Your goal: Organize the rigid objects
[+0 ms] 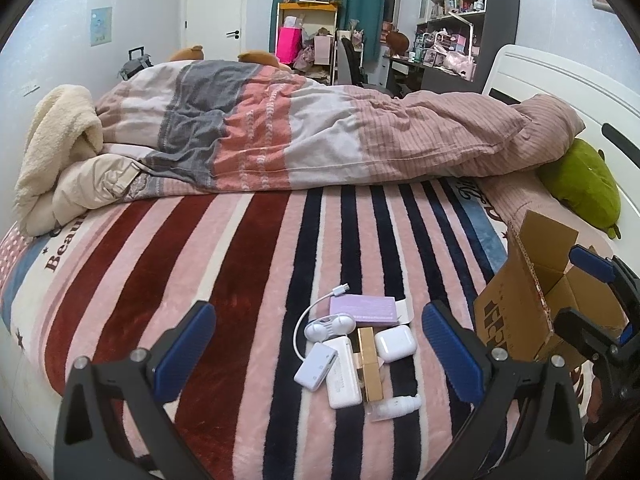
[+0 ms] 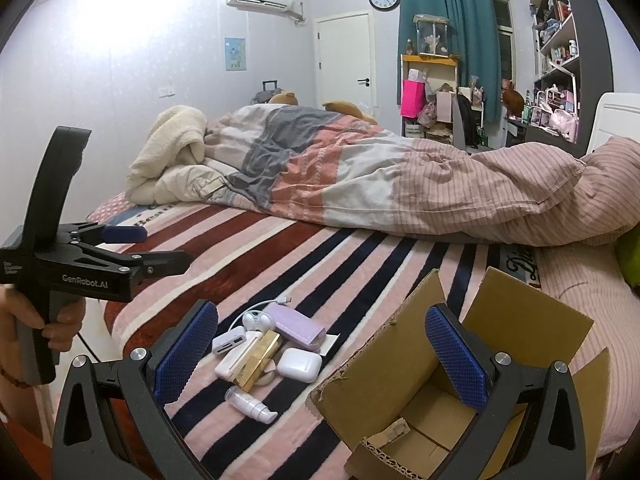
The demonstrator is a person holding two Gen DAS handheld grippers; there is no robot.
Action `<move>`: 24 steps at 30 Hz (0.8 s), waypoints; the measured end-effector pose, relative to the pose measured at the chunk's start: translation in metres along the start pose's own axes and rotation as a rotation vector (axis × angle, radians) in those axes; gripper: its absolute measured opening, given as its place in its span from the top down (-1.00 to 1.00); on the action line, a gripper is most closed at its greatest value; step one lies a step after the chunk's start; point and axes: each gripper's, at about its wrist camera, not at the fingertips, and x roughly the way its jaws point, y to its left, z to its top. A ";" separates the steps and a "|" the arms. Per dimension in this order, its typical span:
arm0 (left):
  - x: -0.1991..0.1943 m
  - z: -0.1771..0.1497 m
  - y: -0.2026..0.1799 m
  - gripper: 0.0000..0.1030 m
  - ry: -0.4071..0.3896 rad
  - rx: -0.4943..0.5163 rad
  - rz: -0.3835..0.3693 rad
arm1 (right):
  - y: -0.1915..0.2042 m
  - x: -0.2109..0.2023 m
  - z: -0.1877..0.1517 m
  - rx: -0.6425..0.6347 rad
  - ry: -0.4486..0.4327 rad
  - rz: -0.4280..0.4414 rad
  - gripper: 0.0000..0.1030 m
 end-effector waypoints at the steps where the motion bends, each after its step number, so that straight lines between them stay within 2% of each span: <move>1: 0.000 0.000 0.001 -0.99 -0.001 -0.002 0.000 | 0.000 0.000 0.000 0.000 0.000 0.000 -1.00; 9: -0.001 -0.001 0.003 -0.99 -0.005 -0.006 0.004 | 0.007 -0.003 -0.001 -0.005 -0.002 -0.012 -1.00; 12: -0.004 -0.002 0.007 -0.99 -0.032 0.006 0.015 | 0.015 -0.005 0.001 -0.017 -0.014 -0.012 -1.00; 15: -0.002 0.000 0.018 -0.99 -0.040 0.013 -0.024 | 0.024 -0.006 0.005 -0.027 -0.031 -0.002 -0.99; 17: 0.001 0.001 0.030 -0.99 -0.050 0.011 -0.044 | 0.035 -0.004 0.007 -0.041 -0.041 0.006 -0.88; 19: 0.007 0.000 0.042 -0.99 -0.056 0.012 -0.051 | 0.049 0.000 0.008 -0.066 -0.050 0.004 -0.59; 20: 0.011 0.000 0.048 -0.99 -0.054 0.013 -0.053 | 0.058 0.005 0.006 -0.077 -0.050 0.014 -0.51; 22: 0.021 -0.004 0.058 -0.99 -0.052 0.031 -0.058 | 0.070 0.021 -0.001 -0.064 -0.012 0.072 -0.35; 24: 0.032 -0.010 0.064 -0.99 -0.040 0.051 -0.049 | 0.080 0.046 -0.018 -0.017 0.071 0.150 -0.32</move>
